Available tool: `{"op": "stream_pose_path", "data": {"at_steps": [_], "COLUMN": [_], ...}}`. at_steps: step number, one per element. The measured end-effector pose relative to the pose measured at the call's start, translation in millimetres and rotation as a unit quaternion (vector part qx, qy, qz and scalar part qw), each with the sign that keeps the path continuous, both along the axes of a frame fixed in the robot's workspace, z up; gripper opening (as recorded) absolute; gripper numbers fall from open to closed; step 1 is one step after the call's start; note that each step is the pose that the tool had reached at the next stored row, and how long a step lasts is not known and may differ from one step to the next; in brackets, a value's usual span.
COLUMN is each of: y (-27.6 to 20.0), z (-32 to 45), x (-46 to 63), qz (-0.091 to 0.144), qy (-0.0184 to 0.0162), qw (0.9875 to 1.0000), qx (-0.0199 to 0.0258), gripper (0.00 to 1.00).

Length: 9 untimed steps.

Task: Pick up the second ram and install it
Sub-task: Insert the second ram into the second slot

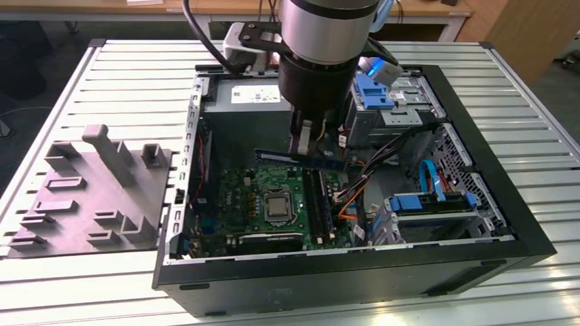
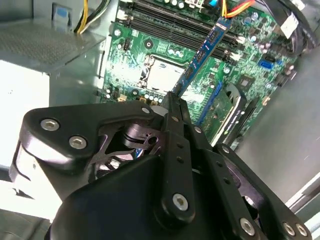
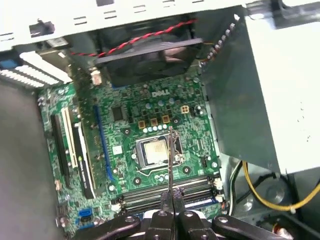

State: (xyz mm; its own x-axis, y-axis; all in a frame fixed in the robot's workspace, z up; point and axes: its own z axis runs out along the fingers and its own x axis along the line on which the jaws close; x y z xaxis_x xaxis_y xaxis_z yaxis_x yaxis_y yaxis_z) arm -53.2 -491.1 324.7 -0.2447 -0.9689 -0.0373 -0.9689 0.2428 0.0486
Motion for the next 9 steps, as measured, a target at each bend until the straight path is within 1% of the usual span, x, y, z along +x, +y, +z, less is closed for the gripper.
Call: {"op": "stream_pose_path", "data": {"at_steps": [2, 4, 5, 6, 9], "y": [0.0, 0.0, 0.0, 0.0, 0.0], "z": [-0.1, -0.2, -0.3, -0.3, -0.5], "x": [0.0, 0.0, 0.0, 0.0, 0.0], "qz": [-0.019, -0.037, -0.047, -0.060, -0.087], "qy": [0.0000, 0.0000, 0.0000, 0.0000, 0.0000], "qw": [0.9998, 0.9993, 0.9989, 0.9982, 0.9962], "qx": [0.0000, 0.0000, 0.0000, 0.0000, 0.0000], "gripper": [0.11, 0.11, 0.11, 0.11, 0.11]}}
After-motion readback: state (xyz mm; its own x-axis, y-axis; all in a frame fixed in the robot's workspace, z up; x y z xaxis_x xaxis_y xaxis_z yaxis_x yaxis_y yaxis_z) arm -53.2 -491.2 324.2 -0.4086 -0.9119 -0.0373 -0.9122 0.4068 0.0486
